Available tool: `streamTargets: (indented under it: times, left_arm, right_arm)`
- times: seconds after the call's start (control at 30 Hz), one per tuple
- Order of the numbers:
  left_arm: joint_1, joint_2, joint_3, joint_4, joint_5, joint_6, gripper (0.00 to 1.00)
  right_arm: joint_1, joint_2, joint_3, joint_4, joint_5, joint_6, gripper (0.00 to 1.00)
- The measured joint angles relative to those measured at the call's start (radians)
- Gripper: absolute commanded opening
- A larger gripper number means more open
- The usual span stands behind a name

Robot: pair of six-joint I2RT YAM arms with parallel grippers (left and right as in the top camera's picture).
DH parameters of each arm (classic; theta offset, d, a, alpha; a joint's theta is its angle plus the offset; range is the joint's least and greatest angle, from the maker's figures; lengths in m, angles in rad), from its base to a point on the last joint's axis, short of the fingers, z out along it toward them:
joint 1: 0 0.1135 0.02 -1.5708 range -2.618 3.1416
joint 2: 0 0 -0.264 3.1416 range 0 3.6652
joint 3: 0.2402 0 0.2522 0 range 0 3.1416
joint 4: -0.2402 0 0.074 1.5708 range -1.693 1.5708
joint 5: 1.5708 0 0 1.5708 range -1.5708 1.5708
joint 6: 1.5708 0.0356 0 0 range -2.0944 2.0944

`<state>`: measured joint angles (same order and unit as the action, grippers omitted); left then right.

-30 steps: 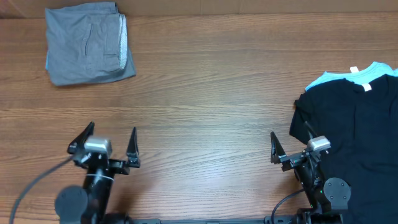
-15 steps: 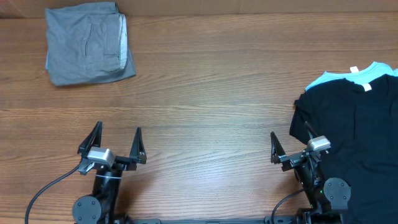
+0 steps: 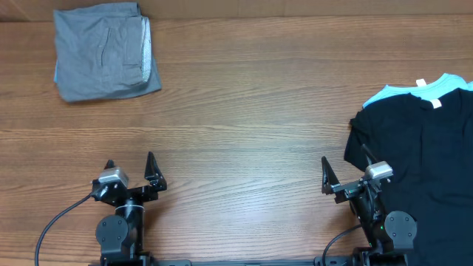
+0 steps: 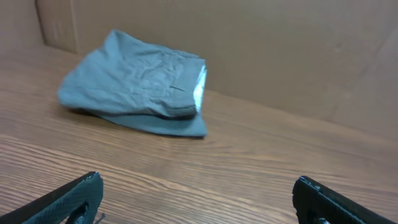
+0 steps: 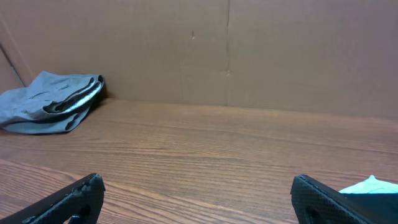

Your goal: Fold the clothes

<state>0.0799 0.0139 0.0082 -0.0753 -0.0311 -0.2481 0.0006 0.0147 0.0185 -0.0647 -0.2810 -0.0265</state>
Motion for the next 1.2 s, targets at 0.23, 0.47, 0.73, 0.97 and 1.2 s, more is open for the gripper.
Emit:
streamTargets:
  times: [0.23, 0.47, 0.73, 0.97, 1.2]
  left_arm:
    - [0.0, 0.0, 0.0, -0.001, -0.003, 0.169, 1.0]
    - [0.0, 0.0, 0.0, -0.001, -0.003, 0.219, 1.0]
    - [0.0, 0.0, 0.0, -0.001, -0.003, 0.227, 1.0]
    - [0.0, 0.0, 0.0, -0.001, -0.003, 0.227, 1.0]
    - [0.0, 0.0, 0.0, -0.001, -0.003, 0.227, 1.0]
  right_arm:
    - [0.0, 0.0, 0.0, 0.0, 0.0, 0.0, 1.0]
    - [0.0, 0.0, 0.0, 0.0, 0.0, 0.0, 1.0]
    - [0.0, 0.0, 0.0, 0.0, 0.0, 0.0, 1.0]
    - [0.0, 0.0, 0.0, 0.0, 0.0, 0.0, 1.0]
    - [0.0, 0.0, 0.0, 0.0, 0.0, 0.0, 1.0]
